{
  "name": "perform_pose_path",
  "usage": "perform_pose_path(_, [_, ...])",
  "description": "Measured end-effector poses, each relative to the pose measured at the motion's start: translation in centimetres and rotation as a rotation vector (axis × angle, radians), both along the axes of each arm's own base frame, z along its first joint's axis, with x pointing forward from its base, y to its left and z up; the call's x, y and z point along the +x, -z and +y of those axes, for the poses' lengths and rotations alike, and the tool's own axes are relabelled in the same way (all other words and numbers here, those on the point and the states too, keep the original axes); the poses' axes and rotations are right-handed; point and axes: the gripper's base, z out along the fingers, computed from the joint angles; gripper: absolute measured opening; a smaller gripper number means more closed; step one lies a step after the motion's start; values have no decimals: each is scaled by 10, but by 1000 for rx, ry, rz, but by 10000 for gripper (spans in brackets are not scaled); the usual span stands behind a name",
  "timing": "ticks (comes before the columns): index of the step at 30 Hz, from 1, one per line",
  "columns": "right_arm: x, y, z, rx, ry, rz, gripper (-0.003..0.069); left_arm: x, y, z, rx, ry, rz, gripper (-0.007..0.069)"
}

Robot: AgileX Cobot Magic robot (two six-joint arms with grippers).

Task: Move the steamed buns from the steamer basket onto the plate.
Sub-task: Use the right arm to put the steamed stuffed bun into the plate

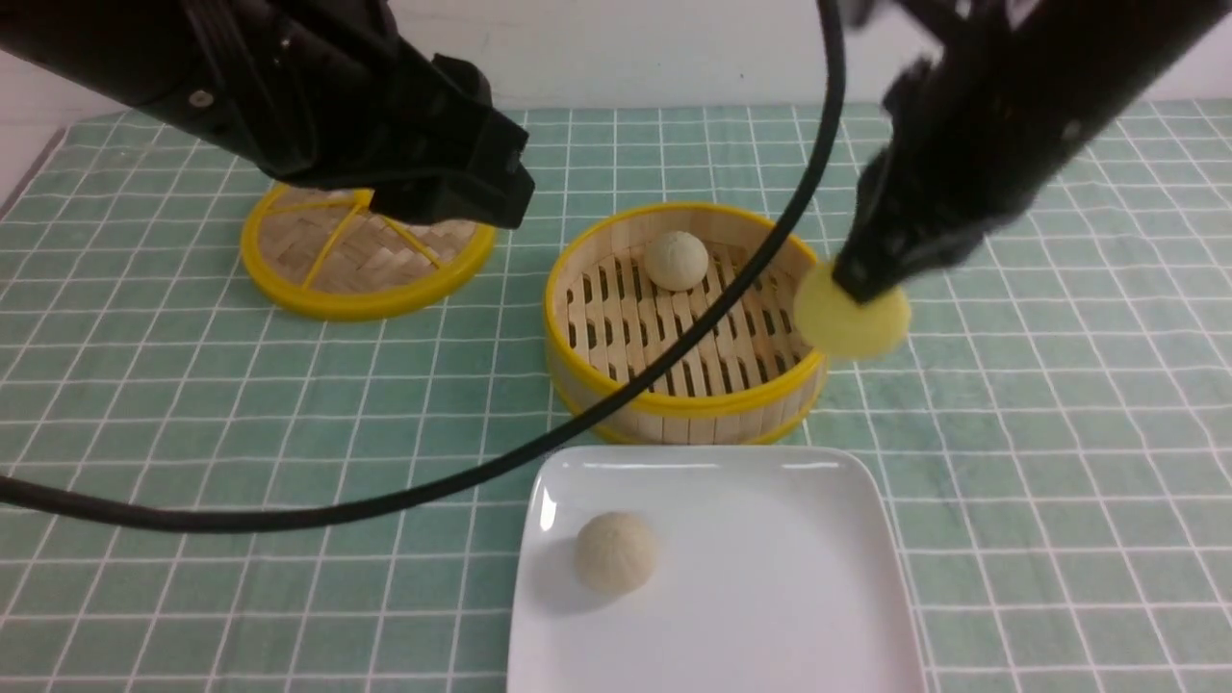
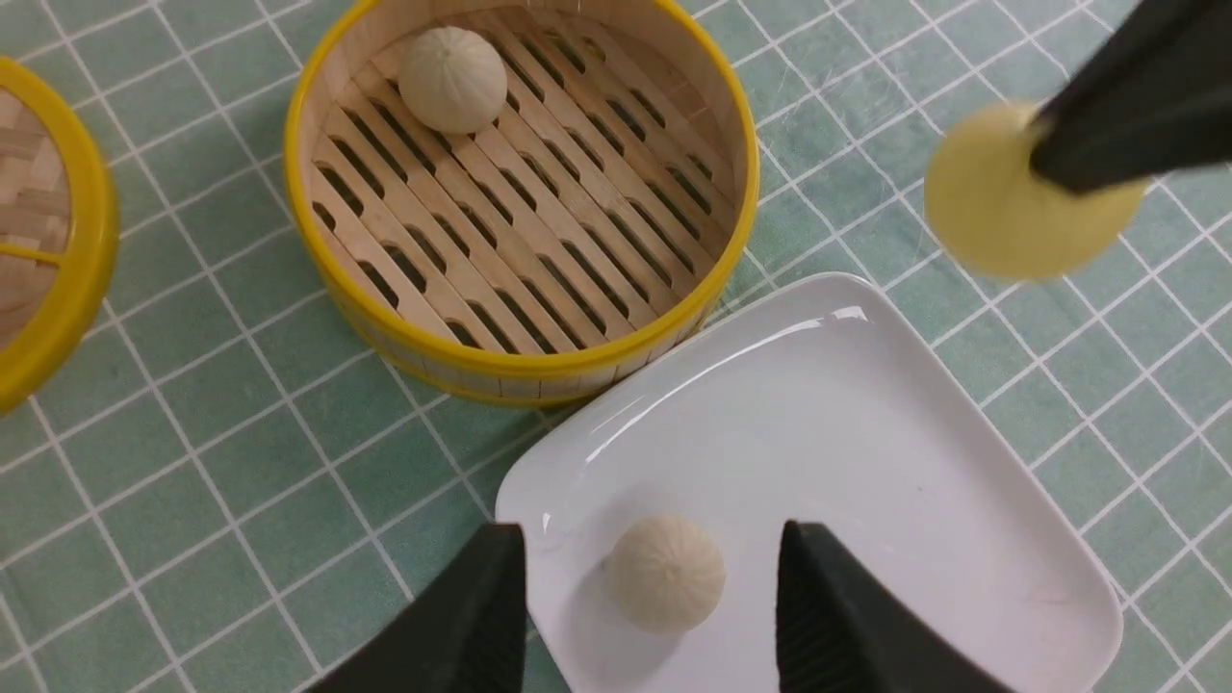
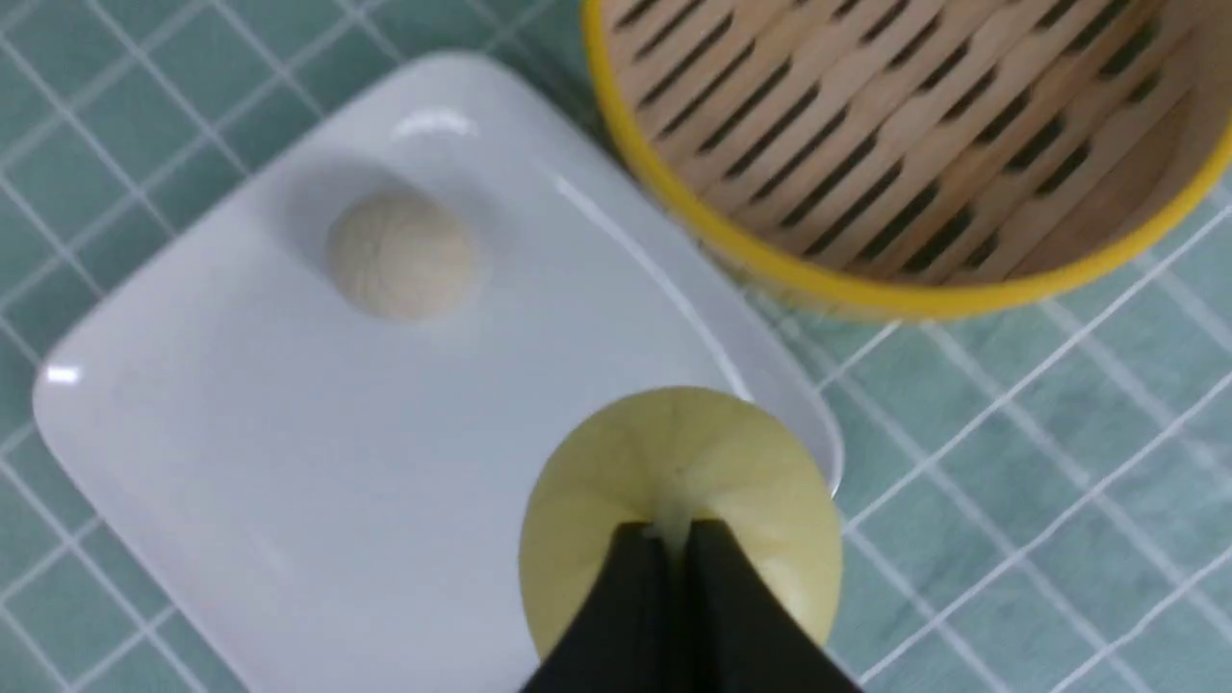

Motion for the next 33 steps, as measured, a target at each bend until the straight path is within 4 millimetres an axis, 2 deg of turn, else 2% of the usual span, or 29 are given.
perform_pose_path(3, [-3,39,4,-9,-54,99,9,1,2,-1,3,0,5,377])
perform_pose_path(7, [0,73,14,42,-111,155,9,8,8,-4,11,0,26,377])
perform_pose_path(12, [10,94,29,134,-172,172,9,12,12,-7,17,1,41,377])
perform_pose_path(16, [16,109,33,140,-181,187,9,12,13,-7,16,1,43,377])
perform_pose_path(21, [25,136,38,118,-190,212,10,12,13,-7,16,1,43,377])
perform_pose_path(30, [26,143,39,112,-230,205,18,12,13,-7,16,1,42,372])
perform_pose_path(33, [27,143,39,112,-228,202,54,12,13,-7,16,1,42,369])
